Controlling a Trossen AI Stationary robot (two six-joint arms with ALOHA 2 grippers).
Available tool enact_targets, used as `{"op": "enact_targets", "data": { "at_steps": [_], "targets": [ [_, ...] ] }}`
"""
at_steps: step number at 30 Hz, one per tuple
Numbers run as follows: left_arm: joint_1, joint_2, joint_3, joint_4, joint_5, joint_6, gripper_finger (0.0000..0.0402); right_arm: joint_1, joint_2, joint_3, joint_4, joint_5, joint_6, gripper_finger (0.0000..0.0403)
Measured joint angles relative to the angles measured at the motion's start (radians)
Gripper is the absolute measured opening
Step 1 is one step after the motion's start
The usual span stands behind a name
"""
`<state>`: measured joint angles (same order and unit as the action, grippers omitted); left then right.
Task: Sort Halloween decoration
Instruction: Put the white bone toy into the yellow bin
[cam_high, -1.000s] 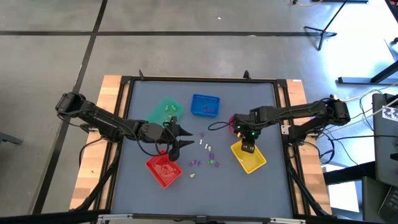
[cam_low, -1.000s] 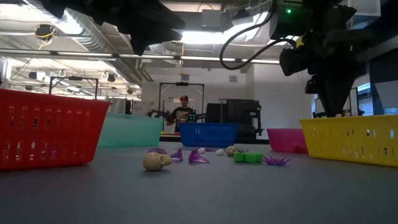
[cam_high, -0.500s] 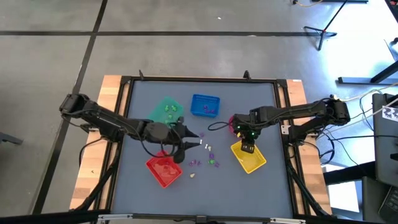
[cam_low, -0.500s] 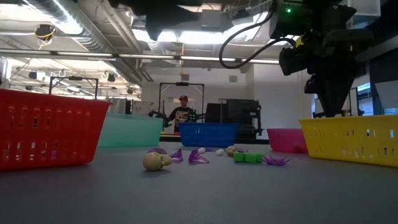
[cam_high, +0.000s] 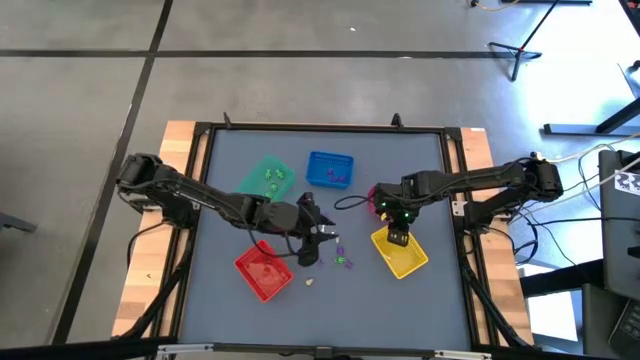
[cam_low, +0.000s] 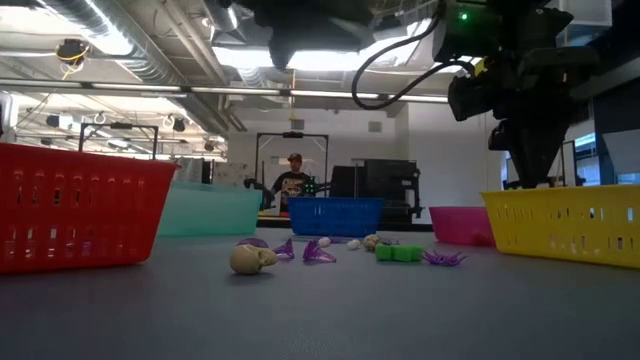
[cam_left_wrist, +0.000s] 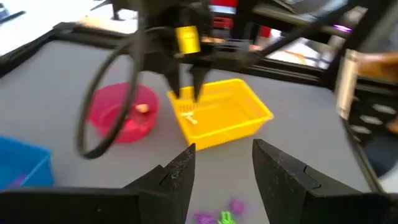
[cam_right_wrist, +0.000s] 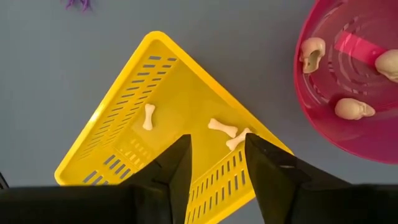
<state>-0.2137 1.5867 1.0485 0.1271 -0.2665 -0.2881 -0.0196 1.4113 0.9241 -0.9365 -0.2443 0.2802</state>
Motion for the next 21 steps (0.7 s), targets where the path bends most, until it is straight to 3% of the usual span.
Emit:
{"op": "enact_targets", "data": {
  "at_steps": [6,14,21],
  "targets": [
    [0.02,0.078,0.0,-0.007,-0.075,-0.128,0.0143,0.001,0.0,0.0,0.008,0.001,0.0,0.0147],
    [0.019,0.217,0.0,-0.012,-0.173,-0.183,0.0142,0.001,0.0,0.0,0.028,0.001,0.0,0.0147],
    [0.018,0.277,-0.002,-0.041,-0.184,-0.269,0.0137,0.0,0.0,0.0,0.028,0.001,0.0,0.0147]
  ]
}}
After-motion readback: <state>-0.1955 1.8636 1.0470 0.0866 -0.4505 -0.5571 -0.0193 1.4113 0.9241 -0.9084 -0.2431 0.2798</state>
